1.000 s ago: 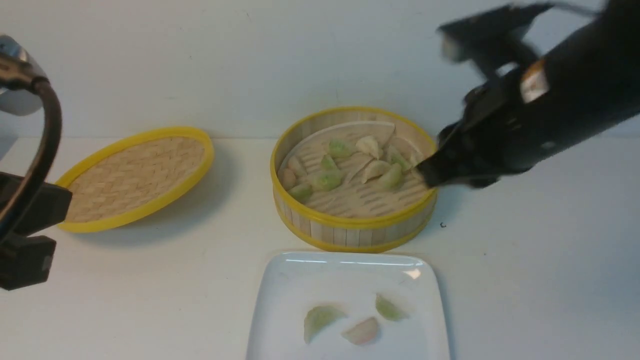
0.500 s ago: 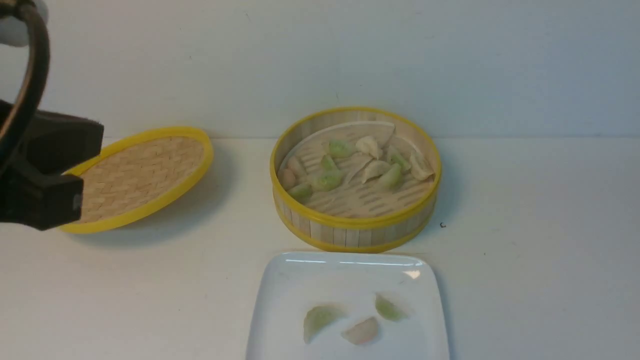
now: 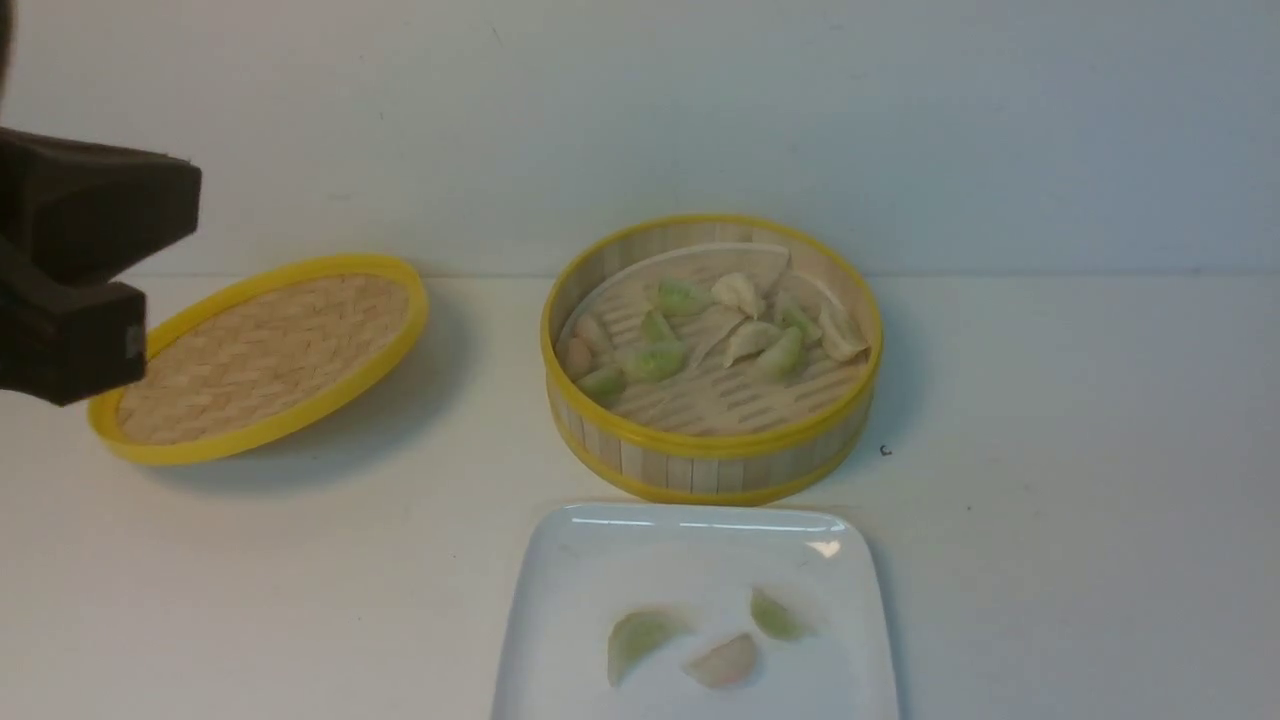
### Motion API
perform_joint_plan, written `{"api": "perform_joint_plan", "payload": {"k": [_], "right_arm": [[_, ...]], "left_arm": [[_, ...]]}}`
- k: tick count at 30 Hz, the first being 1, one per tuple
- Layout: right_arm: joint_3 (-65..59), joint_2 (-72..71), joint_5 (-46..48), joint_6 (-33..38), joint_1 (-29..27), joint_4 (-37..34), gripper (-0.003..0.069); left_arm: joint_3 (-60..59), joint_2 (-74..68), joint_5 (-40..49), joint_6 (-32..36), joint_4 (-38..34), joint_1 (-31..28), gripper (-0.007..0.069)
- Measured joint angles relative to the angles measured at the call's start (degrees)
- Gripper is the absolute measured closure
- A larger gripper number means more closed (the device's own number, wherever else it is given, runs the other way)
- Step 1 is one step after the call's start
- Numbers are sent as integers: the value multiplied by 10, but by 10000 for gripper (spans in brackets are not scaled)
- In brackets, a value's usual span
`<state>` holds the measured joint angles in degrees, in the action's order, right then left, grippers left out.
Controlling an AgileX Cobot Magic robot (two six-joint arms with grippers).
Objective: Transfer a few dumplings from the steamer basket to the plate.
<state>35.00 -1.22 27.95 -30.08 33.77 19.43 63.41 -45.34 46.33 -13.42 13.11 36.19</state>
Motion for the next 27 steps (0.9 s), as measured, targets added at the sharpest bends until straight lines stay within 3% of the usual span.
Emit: {"api": "perform_joint_plan", "payload": {"k": [7,13,27], "right_arm": [[0,0,5,-1,0,0,673],[0,0,5,-1,0,0,673],[0,0,5,-2,0,0,673]], "left_arm": [[-81,113,-42,-2,2,0,631],[-191,200,-111,-46,2,0,631],[-258,223,-105,-55,3,0,631]]}}
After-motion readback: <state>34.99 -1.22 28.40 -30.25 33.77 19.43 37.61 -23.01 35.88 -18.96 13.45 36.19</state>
